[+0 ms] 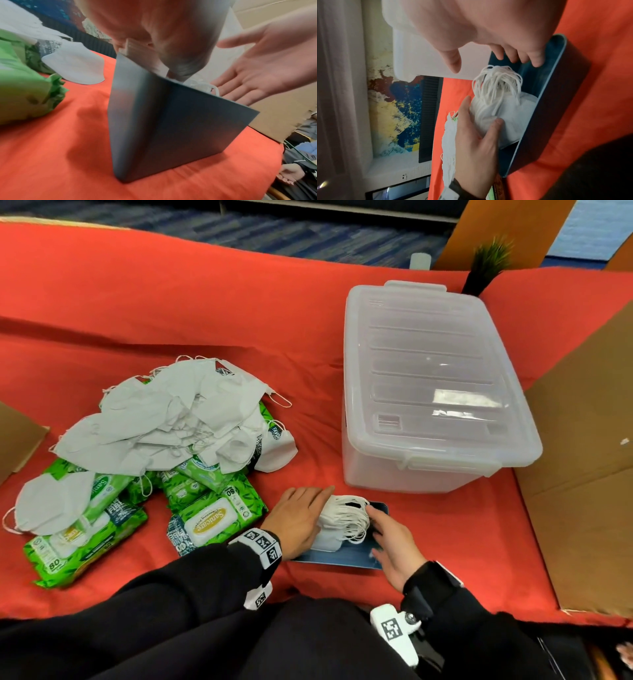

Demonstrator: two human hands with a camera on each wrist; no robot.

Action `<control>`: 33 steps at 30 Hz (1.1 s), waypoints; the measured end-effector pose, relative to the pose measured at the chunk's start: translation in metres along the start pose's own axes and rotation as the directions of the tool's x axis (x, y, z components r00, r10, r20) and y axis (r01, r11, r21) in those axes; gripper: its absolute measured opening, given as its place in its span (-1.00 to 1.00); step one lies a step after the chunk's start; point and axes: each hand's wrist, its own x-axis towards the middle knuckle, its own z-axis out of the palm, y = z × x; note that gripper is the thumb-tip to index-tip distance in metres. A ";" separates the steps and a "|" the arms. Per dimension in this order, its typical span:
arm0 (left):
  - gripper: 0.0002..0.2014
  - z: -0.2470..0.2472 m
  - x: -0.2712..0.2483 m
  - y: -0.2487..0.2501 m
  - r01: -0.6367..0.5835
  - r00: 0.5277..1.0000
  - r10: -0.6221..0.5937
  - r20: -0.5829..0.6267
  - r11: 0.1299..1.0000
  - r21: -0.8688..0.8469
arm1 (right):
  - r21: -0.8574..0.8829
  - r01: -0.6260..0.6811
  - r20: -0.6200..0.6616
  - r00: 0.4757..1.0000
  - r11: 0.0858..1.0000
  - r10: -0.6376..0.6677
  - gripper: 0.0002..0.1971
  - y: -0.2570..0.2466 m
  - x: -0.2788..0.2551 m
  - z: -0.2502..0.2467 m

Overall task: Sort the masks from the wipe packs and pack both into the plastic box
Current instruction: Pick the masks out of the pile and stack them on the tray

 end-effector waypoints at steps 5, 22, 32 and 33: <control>-0.05 0.010 -0.009 -0.004 -0.031 0.998 0.031 -0.051 1.000 -0.002 | 0.212 -0.105 0.227 0.972 0.972 0.056 -0.44 0.002 0.011 0.016; -0.05 0.010 0.004 -0.013 -0.037 0.998 0.038 -0.049 0.999 0.012 | 0.268 -0.134 0.313 0.949 0.954 0.046 -0.33 0.005 0.030 0.027; -0.16 0.004 0.008 -0.026 -0.055 0.998 0.051 -0.049 0.995 -0.085 | 0.285 -0.243 0.345 0.929 0.927 0.137 -0.33 0.001 0.032 0.019; -0.20 0.003 0.007 -0.025 -0.035 0.996 0.029 -0.080 0.997 -0.075 | 0.285 -0.253 0.349 0.926 0.925 0.146 -0.33 0.000 0.031 0.019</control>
